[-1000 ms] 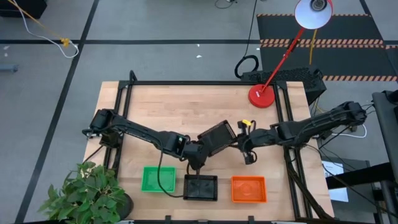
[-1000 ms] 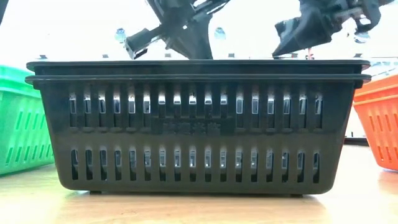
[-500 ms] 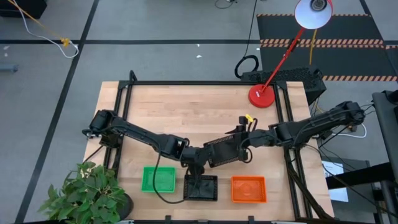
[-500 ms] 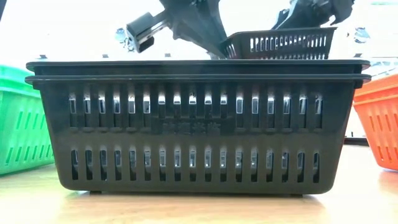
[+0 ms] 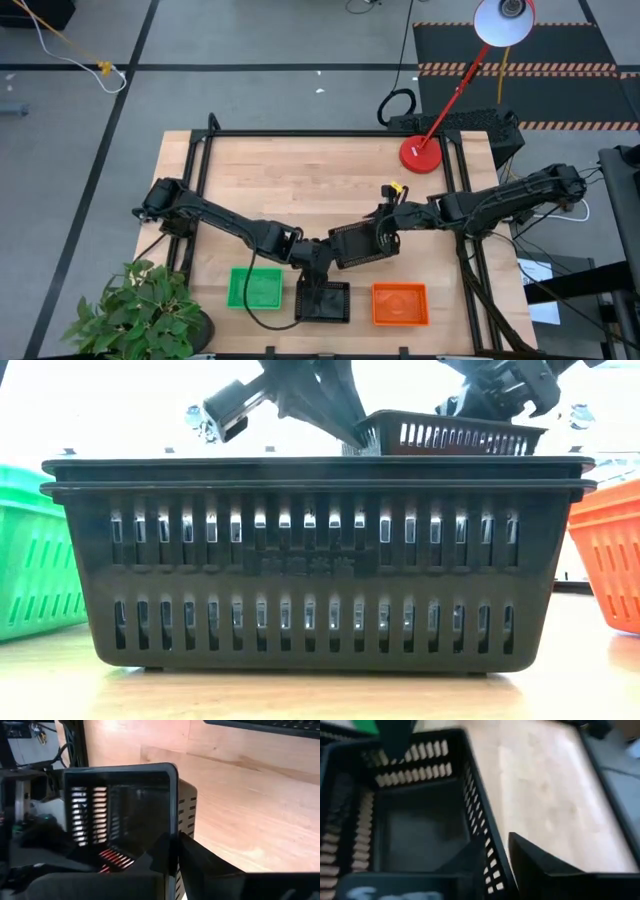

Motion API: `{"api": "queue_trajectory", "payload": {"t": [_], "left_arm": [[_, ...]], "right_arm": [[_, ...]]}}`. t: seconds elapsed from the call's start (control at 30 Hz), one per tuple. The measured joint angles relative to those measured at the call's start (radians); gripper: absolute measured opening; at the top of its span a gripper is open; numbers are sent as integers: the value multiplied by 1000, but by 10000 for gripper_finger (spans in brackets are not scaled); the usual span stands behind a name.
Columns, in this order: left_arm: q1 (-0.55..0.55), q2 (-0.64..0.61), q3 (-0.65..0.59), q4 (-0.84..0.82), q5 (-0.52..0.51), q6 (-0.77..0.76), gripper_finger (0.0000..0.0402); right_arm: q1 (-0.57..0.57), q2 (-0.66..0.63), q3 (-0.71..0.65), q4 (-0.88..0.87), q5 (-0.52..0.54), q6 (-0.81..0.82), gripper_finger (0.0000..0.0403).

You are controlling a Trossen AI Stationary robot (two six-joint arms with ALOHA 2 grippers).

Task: Stack baskets by color
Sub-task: Stack the top black bin on top of the bottom black bin

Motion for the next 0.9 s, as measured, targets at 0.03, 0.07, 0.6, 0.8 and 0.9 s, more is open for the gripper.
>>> {"api": "queue_trajectory", "payload": {"t": [0.03, 0.07, 0.6, 0.8, 0.9], "left_arm": [[-6, 0, 0, 2, -19, 7, 33], [-12, 0, 0, 5, -42, 11, 33], [-57, 1, -1, 36, -412, -306, 177], [-124, -30, 0, -107, -661, -422, 227], [-152, -86, 0, -176, -668, -527, 227]], "right_arm": [[-4, 0, 0, -8, -23, 0, 64], [-6, 0, 0, -14, -36, 0, 51], [-3, -58, -2, -75, -51, 155, 5], [47, -111, -1, -53, -51, 300, 11], [63, -127, -1, -58, -36, 411, 10]]}}
